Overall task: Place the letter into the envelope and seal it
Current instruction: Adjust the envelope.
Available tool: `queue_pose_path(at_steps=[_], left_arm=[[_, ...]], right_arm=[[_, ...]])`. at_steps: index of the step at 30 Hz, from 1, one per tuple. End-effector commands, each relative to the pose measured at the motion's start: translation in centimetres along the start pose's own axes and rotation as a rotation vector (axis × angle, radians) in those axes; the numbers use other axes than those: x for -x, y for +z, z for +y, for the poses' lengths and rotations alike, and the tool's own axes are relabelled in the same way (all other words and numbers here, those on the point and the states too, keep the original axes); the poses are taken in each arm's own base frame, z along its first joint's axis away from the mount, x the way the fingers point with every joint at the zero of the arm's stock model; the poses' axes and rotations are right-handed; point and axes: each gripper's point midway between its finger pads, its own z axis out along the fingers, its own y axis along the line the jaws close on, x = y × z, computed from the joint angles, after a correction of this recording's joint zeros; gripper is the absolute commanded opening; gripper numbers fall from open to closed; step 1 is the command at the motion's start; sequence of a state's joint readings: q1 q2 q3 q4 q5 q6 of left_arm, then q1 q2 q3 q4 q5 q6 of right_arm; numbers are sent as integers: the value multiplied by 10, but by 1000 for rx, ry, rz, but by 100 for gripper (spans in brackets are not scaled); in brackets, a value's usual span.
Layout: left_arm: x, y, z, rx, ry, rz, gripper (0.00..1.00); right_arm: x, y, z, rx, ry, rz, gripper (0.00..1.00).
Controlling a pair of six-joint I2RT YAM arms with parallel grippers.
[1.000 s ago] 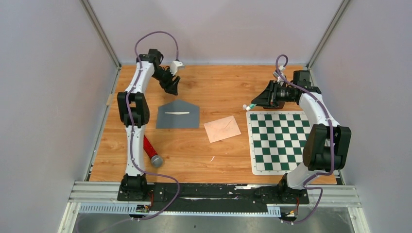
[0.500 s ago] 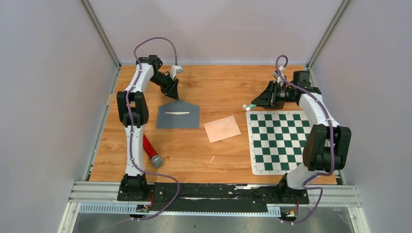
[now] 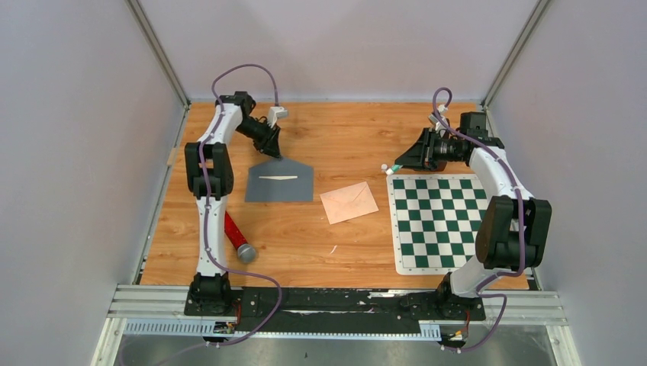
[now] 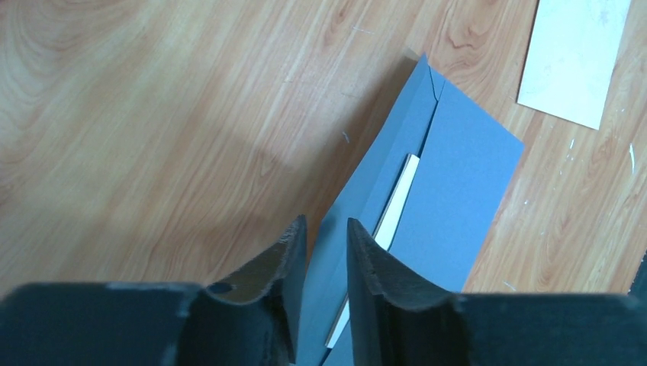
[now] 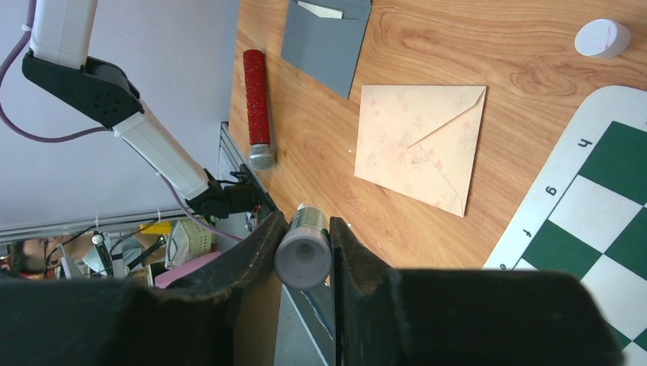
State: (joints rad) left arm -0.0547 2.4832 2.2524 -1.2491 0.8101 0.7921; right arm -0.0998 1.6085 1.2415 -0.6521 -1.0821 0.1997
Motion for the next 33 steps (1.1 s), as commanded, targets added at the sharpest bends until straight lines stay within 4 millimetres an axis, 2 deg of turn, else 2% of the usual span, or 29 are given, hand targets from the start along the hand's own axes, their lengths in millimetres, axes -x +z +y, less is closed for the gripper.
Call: queue_pose_path(at_steps=[1,6,11,12,13,14,15,16,17,18,19,20,21,22,23,24,25,26,27,28,32,33], left_arm=[[-2,5,-12,-73,-13,-17,30],[-5,4,-22,-101,-42,-19,11],[-1,-12,-31,-30,-106,-25,1],[10,-23,-29,28,-121,-48,0],[3,-22,-32,36,-160,-38,0],[17,-34,-34,95,-191,-74,0],[6,-32,-34,124,-247,-57,0],[23,-45,-39,175,-289,-117,0],[12,-42,-43,184,-344,-110,0],[23,-56,-47,248,-389,-155,0],[13,-55,-46,284,-440,-151,0],[20,-68,-57,312,-488,-194,0],[9,-66,-57,337,-543,-204,0],[0,-67,-72,335,-642,-230,0],[7,-73,-70,343,-643,-301,0],[-6,-71,-87,334,-733,-329,0],[-1,-76,-82,368,-726,-393,0],[-13,-74,-96,365,-794,-427,0],[-6,-78,-93,381,-819,-505,0],[-18,-76,-103,397,-849,-524,0],[-37,-58,-125,428,-948,-497,0],[-34,-61,-129,425,-969,-530,0]], right_arm=[[3,-7,10,4,-63,-28,0],[4,-5,6,6,-55,-21,0],[12,-2,5,1,-97,-21,0],[14,-1,5,-10,-117,-21,0],[17,1,5,-32,-139,-25,0],[21,3,5,-57,-167,-26,0],[26,5,9,-79,-206,-27,0],[30,8,11,-102,-256,-18,0],[31,11,11,-133,-314,-3,0],[29,20,15,-162,-390,28,0],[28,27,15,-198,-460,53,0],[29,33,17,-235,-532,74,0],[29,40,18,-273,-606,95,0],[28,48,22,-298,-676,115,0],[27,53,25,-318,-744,129,0],[26,59,29,-330,-801,143,0],[26,63,34,-337,-836,142,0],[25,67,39,-338,-851,138,0],[24,70,45,-334,-849,127,0],[22,73,51,-329,-854,117,0],[-4,89,76,-293,-957,110,0],[-13,96,80,-275,-991,117,0]])
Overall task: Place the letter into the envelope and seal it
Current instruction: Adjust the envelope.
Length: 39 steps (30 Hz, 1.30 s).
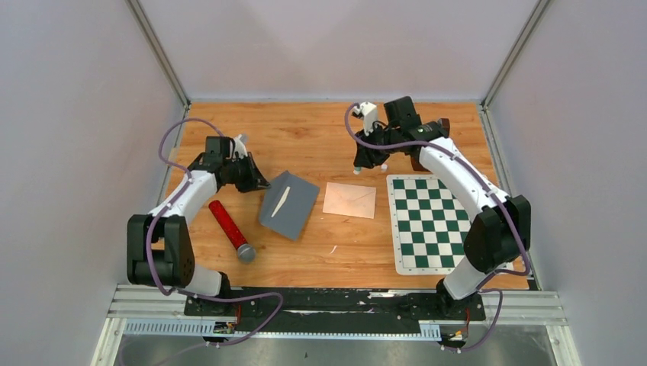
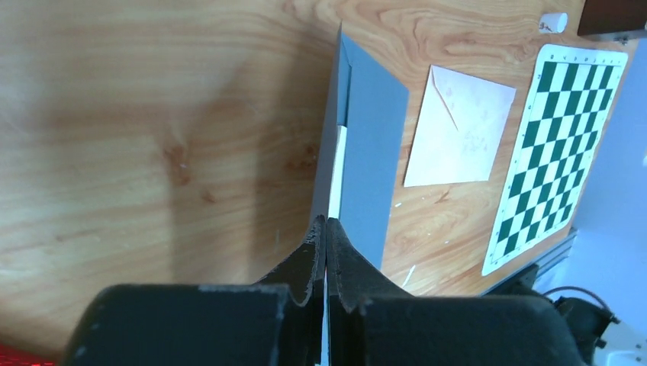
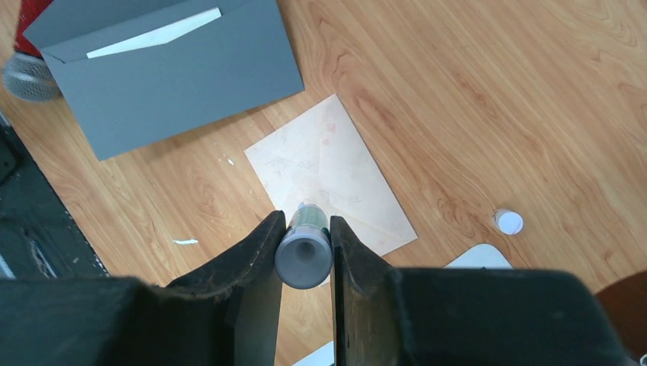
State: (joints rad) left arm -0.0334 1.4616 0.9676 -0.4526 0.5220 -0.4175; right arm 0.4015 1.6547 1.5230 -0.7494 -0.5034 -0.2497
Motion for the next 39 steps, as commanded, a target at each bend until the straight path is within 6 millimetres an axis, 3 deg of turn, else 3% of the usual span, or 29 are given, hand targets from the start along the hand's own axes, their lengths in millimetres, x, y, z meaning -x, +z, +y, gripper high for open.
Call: queue_pose_path(at_steps=[1,2,3,4,5,6,7,10,14,20,24,27,34,39], left_arm=[[6,-1,-14,2,-163,-133,0],[10,-5,-14,10,-203,-178,0],[-4,-2,-4,35,-245,-171,0],[2,-7,-5,28,-274,-236,0],[-11,-3,4,40,-298,-233,0],[-6,-6,3,22,-317,-285,0],[-17,-2,11,37,-341,-276,0],[-27,-6,20,65,-350,-308,0],[-38,-7,29,99,-341,-307,15],[-35,0,28,79,-308,-300,28],[-35,3,34,115,-306,-288,24],[-34,2,35,126,-291,-281,21],[-31,-1,33,123,-214,-282,38],[-33,0,34,107,-170,-294,31]], right_arm=[[16,-1,31,-41,-206,-81,0],[11,7,41,-32,-249,-74,0],[10,15,49,-26,-289,-75,0],[9,23,57,-13,-320,-76,0],[9,30,62,1,-333,-79,0],[11,36,65,14,-332,-89,0],[12,42,67,32,-323,-91,0],[16,61,79,88,-332,-87,0],[17,83,105,210,-359,-67,0],[5,118,132,340,-353,-22,0],[12,137,147,374,-358,-29,0],[18,151,155,381,-390,-40,0],[23,171,160,363,-387,-32,0],[12,173,162,368,-388,-7,0]])
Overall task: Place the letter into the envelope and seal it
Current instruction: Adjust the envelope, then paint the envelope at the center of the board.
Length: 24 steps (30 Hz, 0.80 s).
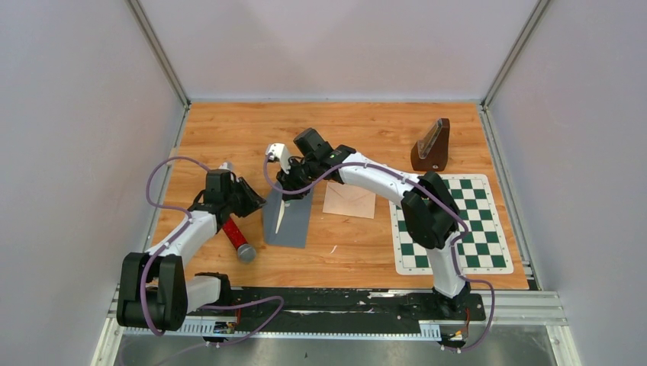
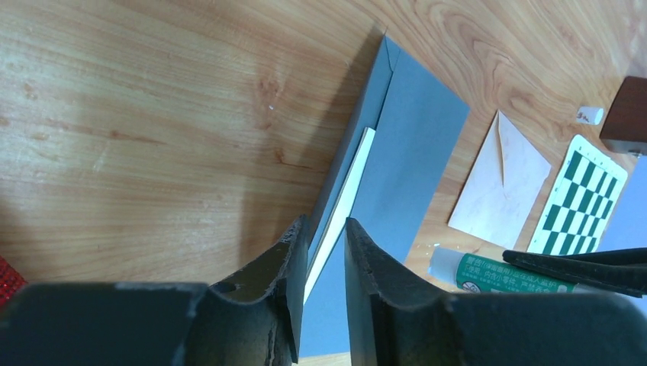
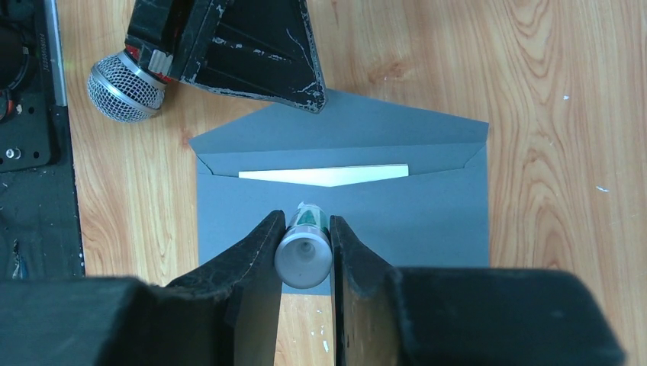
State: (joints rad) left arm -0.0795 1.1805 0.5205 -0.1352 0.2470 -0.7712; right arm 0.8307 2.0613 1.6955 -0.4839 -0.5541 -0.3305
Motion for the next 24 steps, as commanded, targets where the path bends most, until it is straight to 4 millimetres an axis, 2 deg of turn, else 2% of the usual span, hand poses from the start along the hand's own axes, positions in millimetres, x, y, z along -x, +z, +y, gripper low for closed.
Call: queue_pose_path(at_steps=[1,6,13,15,16,18,24], left_arm=[[14,-2,-14,-61,89,-60,30],[10,2,-7,-61,129,-59,20],[3,6,-10,-119,191,-48,17],[2,6,-10,-125,196,-47,13],[1,5,-12,-136,197,-46,6],[-2,4,-13,-145,190,-36,0],[-8,2,-11,-139,149,-17,0]], right_arm=[[16,1,1,-4,-28,-39,0],[10,7,8,16,-20,-22,0],[4,15,10,25,-9,1,0],[2,16,10,26,-11,8,0],[0,17,9,23,-10,14,0],[-2,19,8,18,-13,24,0],[-6,25,7,-29,-98,56,0]])
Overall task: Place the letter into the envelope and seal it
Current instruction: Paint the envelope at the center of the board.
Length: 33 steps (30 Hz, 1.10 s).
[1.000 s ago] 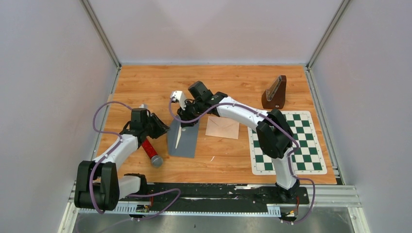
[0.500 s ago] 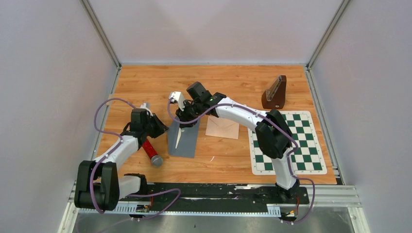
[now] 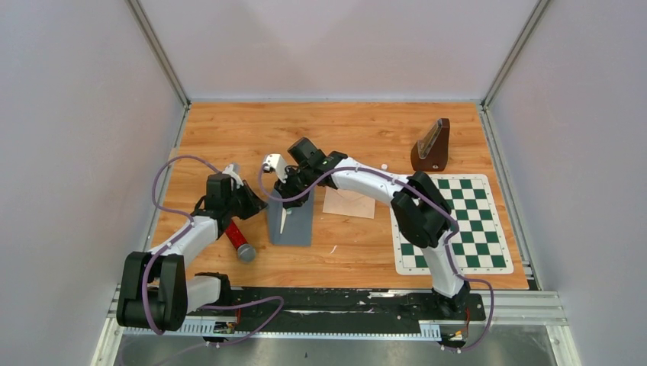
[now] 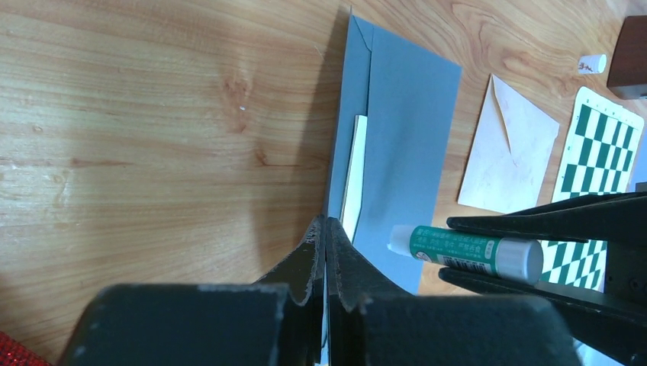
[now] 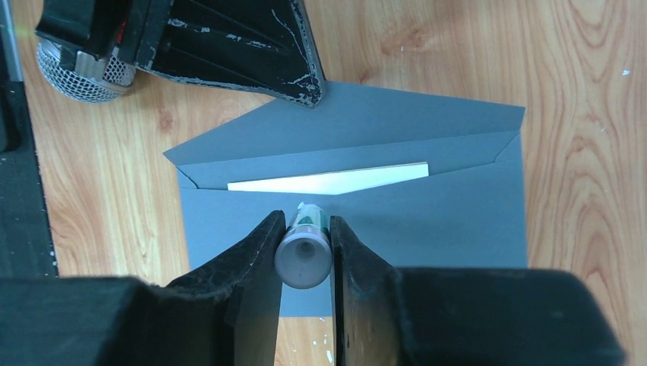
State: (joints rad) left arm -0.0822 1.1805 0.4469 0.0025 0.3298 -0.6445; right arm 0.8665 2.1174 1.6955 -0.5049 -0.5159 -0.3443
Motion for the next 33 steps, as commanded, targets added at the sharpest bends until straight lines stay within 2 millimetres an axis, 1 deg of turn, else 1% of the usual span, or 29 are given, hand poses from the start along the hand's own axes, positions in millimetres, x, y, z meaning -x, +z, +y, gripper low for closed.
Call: queue_pose_path(at_steps=[1,4,9,15,18,26,29,33], left_arm=[[4,-2,-8,-34,2,-24,0],[5,-1,-9,-39,-4,-30,0],[5,-2,-3,-9,-17,-39,0],[4,-1,-1,-1,-20,-41,0],[4,0,0,2,-21,-40,0],[5,1,2,9,-22,-47,0],[5,0,3,16,-23,-49,0],[5,0,4,20,-26,-51,0]], right_arm=[[18,1,-1,-51,-112,-16,0],[14,2,-3,-73,-145,-7,0],[6,7,-5,-92,-180,4,0],[-1,9,-12,-125,-181,19,0],[-1,8,-12,-130,-183,21,0],[-17,16,-14,-134,-172,35,0],[-22,17,-13,-133,-165,37,0],[-29,16,-5,-117,-155,34,0]])
